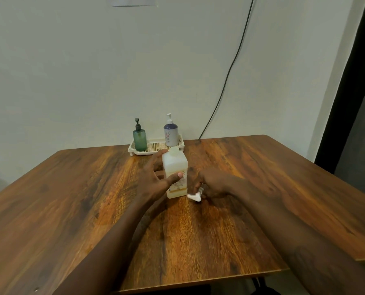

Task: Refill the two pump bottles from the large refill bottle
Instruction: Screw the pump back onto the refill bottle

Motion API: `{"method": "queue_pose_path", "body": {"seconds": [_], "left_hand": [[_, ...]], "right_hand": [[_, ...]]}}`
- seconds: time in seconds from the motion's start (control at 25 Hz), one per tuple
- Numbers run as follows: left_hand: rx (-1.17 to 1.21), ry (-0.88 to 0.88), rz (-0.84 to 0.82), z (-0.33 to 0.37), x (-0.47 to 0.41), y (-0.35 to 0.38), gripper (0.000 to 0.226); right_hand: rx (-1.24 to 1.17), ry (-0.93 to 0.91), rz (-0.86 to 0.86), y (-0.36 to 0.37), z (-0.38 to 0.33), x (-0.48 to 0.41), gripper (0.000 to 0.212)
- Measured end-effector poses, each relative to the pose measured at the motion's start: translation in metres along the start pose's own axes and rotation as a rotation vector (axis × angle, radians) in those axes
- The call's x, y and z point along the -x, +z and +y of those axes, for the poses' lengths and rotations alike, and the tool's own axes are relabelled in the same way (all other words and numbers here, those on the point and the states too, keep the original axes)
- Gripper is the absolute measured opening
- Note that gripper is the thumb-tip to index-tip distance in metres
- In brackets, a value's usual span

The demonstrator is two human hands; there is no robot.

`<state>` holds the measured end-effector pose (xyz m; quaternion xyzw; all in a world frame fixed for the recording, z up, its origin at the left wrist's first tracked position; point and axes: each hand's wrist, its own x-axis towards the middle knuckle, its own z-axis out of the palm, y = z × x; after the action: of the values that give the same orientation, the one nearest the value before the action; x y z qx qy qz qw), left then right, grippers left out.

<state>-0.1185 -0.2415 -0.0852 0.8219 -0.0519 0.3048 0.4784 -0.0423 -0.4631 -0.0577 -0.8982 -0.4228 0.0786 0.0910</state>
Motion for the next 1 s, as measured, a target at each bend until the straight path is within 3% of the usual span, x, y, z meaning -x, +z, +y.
{"method": "queue_pose_path", "body": {"seconds": [0.16, 0.36, 0.48, 0.6, 1.0], "left_hand": [[-0.032, -0.008, 0.086, -0.002, 0.001, -0.004, 0.091], [-0.068, -0.019, 0.207, -0.005, -0.004, -0.015, 0.089], [-0.149, -0.045, 0.216, -0.007, -0.001, -0.018, 0.093], [-0.194, -0.049, 0.174, -0.007, 0.001, -0.019, 0.097], [-0.194, -0.071, 0.13, 0.004, 0.001, -0.016, 0.095]], "right_hand": [[-0.253, -0.108, 0.508, -0.013, -0.007, 0.002, 0.033], [-0.321, -0.17, 0.8, -0.04, -0.023, 0.002, 0.026], [-0.603, -0.115, 0.99, -0.052, -0.036, 0.001, 0.028], [-1.034, -0.169, 1.087, -0.071, -0.055, 0.001, 0.03], [-1.173, -0.428, 1.181, -0.104, -0.104, 0.001, 0.026]]}}
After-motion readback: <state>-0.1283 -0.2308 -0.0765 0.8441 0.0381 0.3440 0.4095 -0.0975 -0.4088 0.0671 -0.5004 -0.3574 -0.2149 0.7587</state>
